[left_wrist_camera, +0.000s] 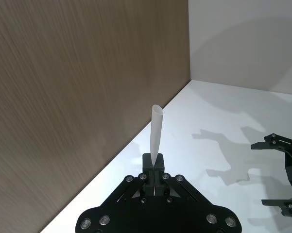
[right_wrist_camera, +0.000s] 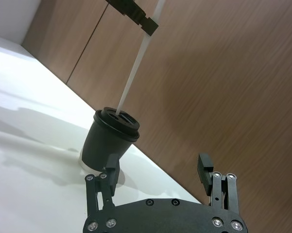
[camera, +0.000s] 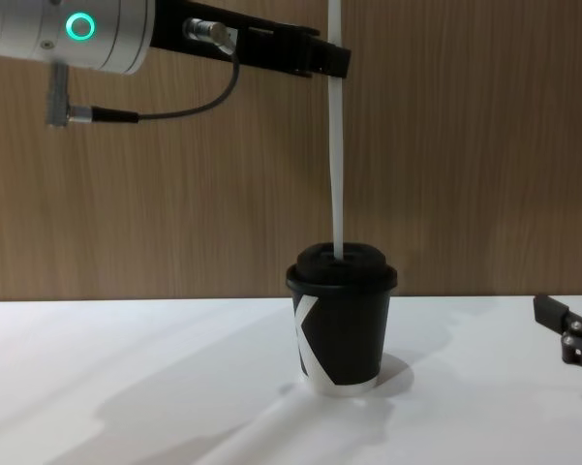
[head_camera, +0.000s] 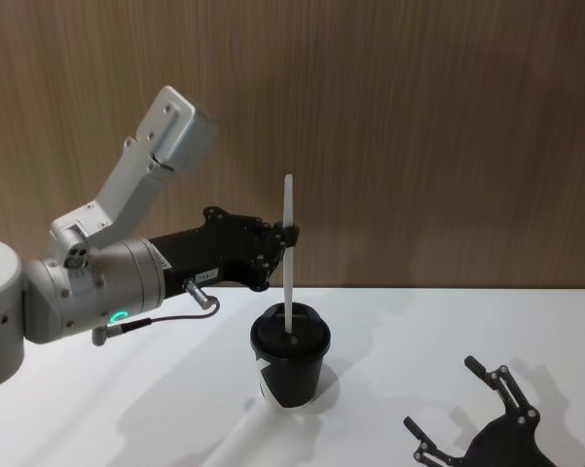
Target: Pick up the straw with one hand, pass it to the other hand, and insert it into the cup.
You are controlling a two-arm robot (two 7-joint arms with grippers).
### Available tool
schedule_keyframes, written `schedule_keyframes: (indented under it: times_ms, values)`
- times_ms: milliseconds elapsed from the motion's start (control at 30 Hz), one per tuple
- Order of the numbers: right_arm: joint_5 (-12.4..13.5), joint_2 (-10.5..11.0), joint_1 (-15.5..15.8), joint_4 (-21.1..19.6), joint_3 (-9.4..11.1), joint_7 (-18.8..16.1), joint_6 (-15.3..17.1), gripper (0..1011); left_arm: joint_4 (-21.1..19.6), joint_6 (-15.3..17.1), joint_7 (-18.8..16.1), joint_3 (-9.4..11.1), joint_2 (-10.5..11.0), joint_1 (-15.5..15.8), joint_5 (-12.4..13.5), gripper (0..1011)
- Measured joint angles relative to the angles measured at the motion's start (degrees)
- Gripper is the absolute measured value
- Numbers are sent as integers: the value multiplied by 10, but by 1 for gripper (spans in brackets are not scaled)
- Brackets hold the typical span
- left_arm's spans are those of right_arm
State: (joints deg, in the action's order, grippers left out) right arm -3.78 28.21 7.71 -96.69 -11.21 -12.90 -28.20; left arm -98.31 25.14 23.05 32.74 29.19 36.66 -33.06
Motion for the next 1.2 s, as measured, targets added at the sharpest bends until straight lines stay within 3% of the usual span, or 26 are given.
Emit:
schedule_keyframes:
  times_ms: [1200]
  values:
    - [0,0,0,0,0,0,0,1001,18,-3,7,9,-9,5,-2,8]
